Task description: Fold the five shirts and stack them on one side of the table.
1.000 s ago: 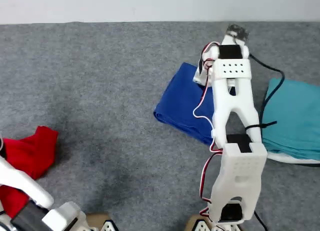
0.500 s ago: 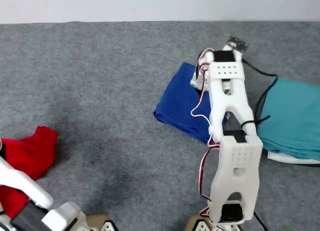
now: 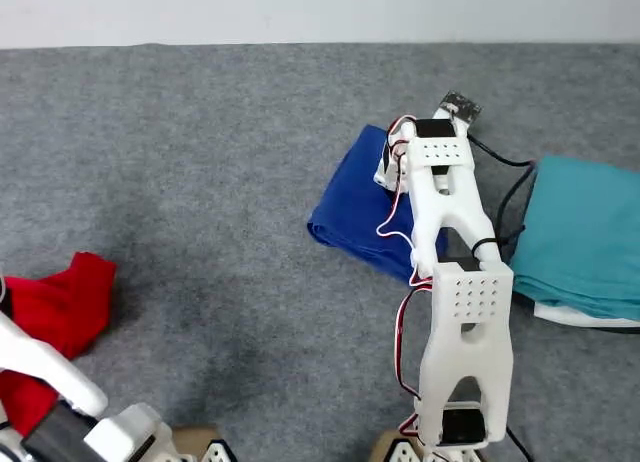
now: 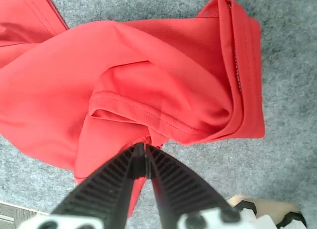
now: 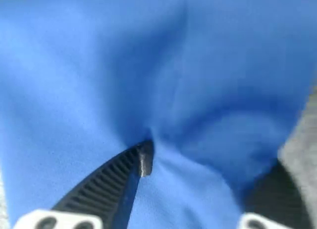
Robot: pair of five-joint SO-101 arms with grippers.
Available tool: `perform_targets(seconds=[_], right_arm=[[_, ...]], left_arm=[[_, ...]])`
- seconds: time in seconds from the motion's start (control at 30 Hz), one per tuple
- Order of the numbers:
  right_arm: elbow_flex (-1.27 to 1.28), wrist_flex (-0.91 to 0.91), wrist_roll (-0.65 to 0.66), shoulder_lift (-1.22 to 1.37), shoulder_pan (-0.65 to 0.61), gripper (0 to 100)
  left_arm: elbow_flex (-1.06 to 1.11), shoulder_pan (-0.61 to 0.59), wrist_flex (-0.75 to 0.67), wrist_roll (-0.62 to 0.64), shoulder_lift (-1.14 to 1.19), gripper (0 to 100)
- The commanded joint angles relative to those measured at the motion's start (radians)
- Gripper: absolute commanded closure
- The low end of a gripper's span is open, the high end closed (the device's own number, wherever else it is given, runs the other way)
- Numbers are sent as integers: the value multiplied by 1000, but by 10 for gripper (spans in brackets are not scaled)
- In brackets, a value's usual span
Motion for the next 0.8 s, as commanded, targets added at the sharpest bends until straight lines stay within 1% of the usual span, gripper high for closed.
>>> perform_targets(seconds=[0.0, 0.03, 0.07, 0.13, 0.23, 0.33, 0.4, 0.5, 0.63, 0.77], right_arm=[[-2, 7, -5, 18, 12, 924], [-2, 7, -3, 13, 16, 975], [-3, 7, -2, 10, 21, 997], [-3, 38, 18, -1, 25, 961], [-3, 79, 71, -18, 27, 989], [-5, 143, 149, -65, 30, 990], [-5, 202, 218, -117, 30, 991], [-5, 268, 367, -219, 33, 991], [-5, 329, 483, -364, 74, 991], [-5, 364, 623, -483, 122, 991]], left_arm=[[-5, 0, 26, -9, -40, 993], [-5, 0, 26, -8, -38, 993], [-5, 0, 26, -8, -38, 993], [-5, 0, 26, -8, -38, 993], [-5, 0, 26, -8, -37, 993], [-4, 2, 26, -6, -37, 993], [-4, 2, 26, -5, -37, 993], [-4, 2, 26, -5, -37, 993], [-2, 2, 26, -5, -37, 993], [47, 2, 25, -5, -37, 993]])
